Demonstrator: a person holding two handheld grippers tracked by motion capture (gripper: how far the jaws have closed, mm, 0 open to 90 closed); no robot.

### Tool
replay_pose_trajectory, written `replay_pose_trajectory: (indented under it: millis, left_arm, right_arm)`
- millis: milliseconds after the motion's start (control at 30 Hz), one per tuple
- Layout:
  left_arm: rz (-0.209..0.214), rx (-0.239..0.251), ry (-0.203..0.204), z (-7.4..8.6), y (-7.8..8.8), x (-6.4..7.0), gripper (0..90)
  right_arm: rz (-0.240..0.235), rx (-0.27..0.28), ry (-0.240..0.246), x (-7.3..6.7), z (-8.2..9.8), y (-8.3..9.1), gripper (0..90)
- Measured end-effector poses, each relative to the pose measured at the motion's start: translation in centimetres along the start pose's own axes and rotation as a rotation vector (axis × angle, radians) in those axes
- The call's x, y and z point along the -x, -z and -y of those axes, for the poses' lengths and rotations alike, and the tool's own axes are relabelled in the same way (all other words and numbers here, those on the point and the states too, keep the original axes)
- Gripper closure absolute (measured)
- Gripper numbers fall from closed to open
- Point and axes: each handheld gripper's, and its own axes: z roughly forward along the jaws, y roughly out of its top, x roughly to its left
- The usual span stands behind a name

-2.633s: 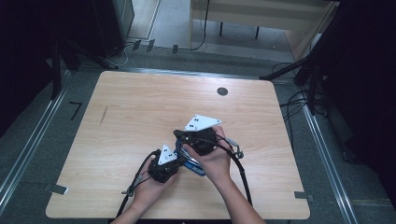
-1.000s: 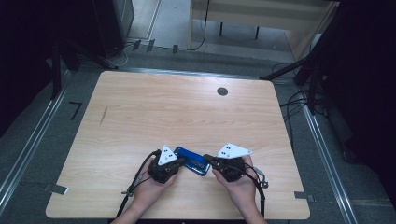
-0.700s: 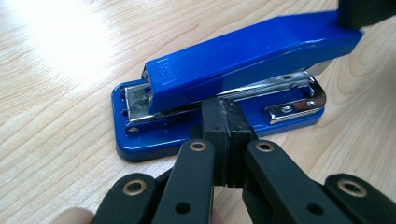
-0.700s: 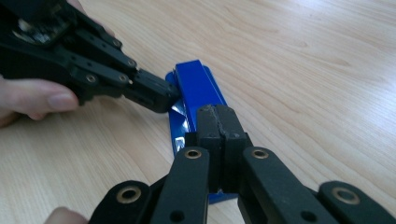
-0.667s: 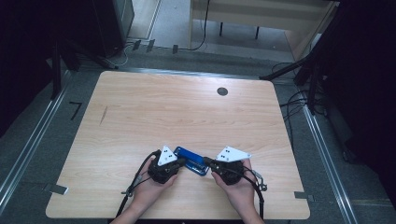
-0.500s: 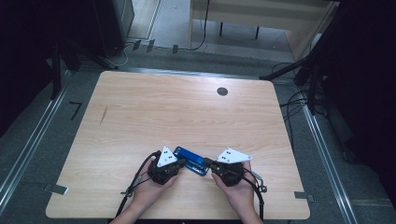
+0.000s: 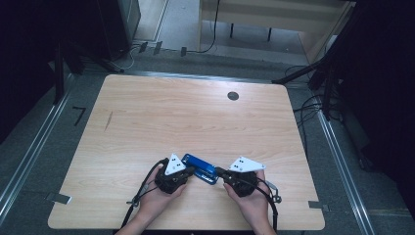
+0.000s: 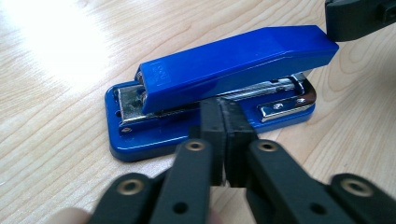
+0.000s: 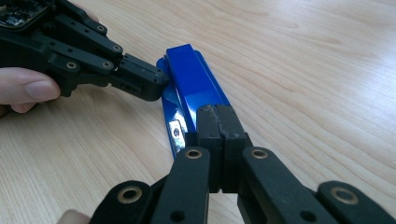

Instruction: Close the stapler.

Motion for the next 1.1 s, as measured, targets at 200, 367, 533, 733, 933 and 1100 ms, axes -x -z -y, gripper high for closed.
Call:
replay_pose_trajectory:
  millis: [200,367,533,733,933,1100]
  left_arm:
    - [0.008,0.036,0.038,0.3,0.6,-0.4,82.3]
    - [0.007,0.082,0.046,0.9,1.5,-0.5,70.1]
    - [0.014,0.123,0.046,1.3,2.4,-0.8,60.3]
    - [-0.026,0.160,0.053,1.6,4.0,-1.7,40.1]
    - [-0.099,0.173,0.095,2.6,4.9,-3.0,27.5]
    - [-0.175,0.183,0.118,3.6,7.0,-4.2,18.5]
  right_arm:
    - [-0.006,0.064,-0.023,-0.2,0.1,0.9,90.0]
    - [-0.017,0.065,-0.011,-1.3,0.4,1.1,90.0]
    - [-0.023,0.041,-0.008,-1.9,1.1,0.8,90.0]
    - [-0.004,0.033,-0.017,-1.6,1.5,0.4,90.0]
    - [0.001,0.026,-0.007,-1.6,1.8,0.1,90.0]
    - [0.001,0.031,-0.008,-1.4,1.9,0.1,90.0]
